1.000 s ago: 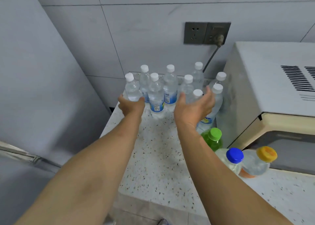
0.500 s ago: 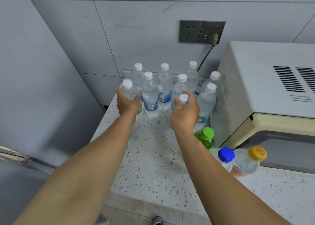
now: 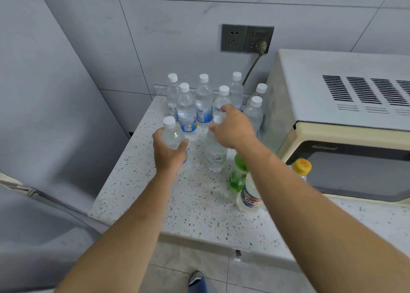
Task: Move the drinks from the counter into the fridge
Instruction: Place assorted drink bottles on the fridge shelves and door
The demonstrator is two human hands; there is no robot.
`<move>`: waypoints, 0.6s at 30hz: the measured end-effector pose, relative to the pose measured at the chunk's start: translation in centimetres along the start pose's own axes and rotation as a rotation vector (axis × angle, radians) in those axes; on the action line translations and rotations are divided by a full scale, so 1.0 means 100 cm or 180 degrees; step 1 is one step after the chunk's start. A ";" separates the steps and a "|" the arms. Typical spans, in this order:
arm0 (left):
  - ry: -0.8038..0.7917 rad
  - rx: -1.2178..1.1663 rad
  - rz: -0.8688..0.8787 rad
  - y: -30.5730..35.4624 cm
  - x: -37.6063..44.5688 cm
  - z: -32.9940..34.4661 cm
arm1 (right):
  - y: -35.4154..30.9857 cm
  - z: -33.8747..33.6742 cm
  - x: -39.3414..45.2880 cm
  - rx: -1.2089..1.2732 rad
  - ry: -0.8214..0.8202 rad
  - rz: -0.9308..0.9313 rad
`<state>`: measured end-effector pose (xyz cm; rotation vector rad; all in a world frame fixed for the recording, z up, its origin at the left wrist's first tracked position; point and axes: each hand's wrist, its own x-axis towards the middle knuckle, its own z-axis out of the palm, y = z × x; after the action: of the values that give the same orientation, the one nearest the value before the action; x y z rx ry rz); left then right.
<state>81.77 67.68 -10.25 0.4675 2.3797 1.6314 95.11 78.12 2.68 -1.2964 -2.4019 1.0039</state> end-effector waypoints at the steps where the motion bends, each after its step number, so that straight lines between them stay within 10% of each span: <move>1: -0.0077 -0.0019 -0.0094 -0.002 0.002 -0.002 | 0.000 -0.015 0.000 -0.0512 -0.0071 -0.0124; 7: -0.0153 0.0189 -0.0443 -0.018 -0.004 -0.001 | 0.020 -0.054 -0.009 -0.2387 -0.0958 -0.0070; 18: -0.0242 0.0139 -0.0220 -0.027 -0.051 -0.015 | 0.019 -0.019 -0.025 -0.2596 -0.0934 -0.0528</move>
<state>85.58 63.61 -12.25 0.4416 2.3530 1.5081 98.77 77.64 3.04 -1.1624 -3.2556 0.1392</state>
